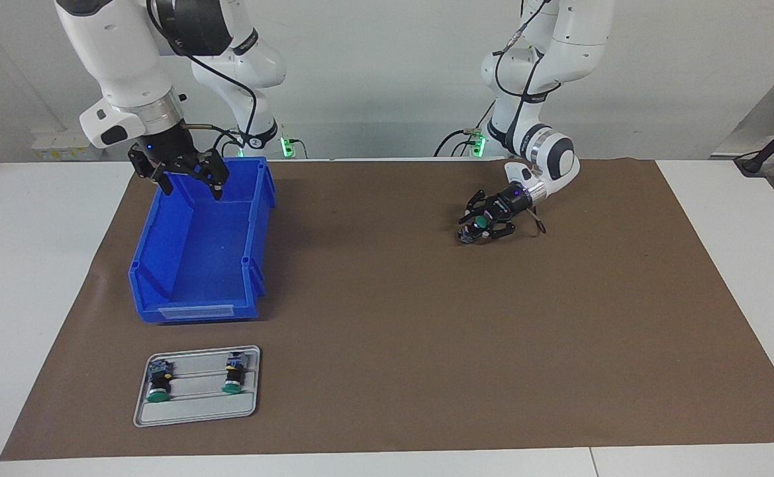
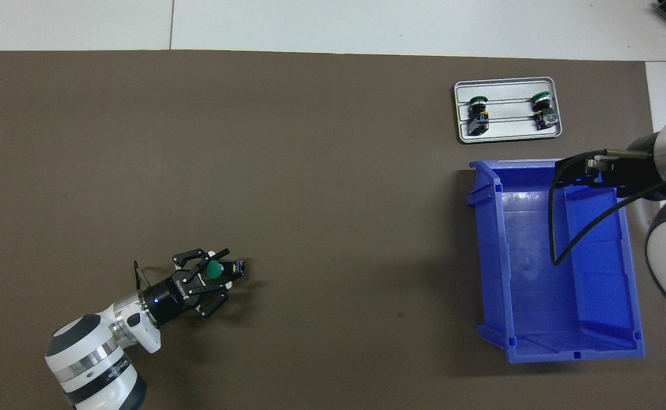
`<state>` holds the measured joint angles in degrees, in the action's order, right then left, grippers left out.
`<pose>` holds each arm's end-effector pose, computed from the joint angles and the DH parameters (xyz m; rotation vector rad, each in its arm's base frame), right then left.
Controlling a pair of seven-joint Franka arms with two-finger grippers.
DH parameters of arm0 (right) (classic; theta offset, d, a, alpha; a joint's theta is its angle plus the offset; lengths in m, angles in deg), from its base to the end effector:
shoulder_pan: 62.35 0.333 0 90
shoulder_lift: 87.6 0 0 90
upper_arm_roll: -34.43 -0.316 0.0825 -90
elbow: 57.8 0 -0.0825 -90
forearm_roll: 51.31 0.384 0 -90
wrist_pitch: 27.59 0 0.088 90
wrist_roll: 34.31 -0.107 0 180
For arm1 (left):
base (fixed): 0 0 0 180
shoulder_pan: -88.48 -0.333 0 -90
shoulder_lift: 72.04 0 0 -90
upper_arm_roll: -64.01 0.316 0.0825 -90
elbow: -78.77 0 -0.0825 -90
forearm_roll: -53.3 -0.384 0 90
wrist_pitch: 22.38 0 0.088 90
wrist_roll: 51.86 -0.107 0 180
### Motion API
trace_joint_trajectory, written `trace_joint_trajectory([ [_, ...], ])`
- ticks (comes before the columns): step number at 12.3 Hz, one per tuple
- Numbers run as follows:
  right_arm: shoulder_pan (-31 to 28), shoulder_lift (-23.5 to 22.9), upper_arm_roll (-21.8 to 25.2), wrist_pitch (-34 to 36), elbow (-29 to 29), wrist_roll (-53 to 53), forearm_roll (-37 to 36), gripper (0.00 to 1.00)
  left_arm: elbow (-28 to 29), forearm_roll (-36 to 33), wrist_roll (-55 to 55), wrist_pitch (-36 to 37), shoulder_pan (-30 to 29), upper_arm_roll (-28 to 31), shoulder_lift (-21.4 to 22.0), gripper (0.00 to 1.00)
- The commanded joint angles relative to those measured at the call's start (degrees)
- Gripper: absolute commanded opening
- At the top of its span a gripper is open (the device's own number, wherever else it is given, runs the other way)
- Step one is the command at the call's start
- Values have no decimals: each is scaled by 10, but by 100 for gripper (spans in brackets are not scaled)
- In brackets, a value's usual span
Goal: Place and press button with both arms
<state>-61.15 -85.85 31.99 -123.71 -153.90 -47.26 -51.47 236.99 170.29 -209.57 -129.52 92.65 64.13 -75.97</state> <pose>0.5521 0.0352 0.6003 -3.1305 0.2545 -0.0489 0.3629 -0.0938 0.2029 1.7037 -0.9292 1.3722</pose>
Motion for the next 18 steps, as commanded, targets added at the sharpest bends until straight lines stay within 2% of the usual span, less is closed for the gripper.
trace_joint_trajectory([
  [1,-3,13,0,-2,-15,-4,13,100,11,11,-79,-8,10,2,-3,56],
  [5,-3,13,0,-2,-15,-4,13,100,2,13,-78,-31,30,1,-10,55],
  [10,-3,13,0,-2,-15,-4,13,100,0,13,-78,-25,29,2,-10,55],
  [13,-3,13,-1,-2,-15,-4,13,100,-1,10,-78,-30,22,4,-11,60],
  [16,-3,14,0,-2,-15,-4,13,100,-18,-27,-78,-64,21,5,-23,48],
  [18,-3,14,0,-2,-15,-4,13,100,-21,-39,-76,-65,19,5,-25,47],
])
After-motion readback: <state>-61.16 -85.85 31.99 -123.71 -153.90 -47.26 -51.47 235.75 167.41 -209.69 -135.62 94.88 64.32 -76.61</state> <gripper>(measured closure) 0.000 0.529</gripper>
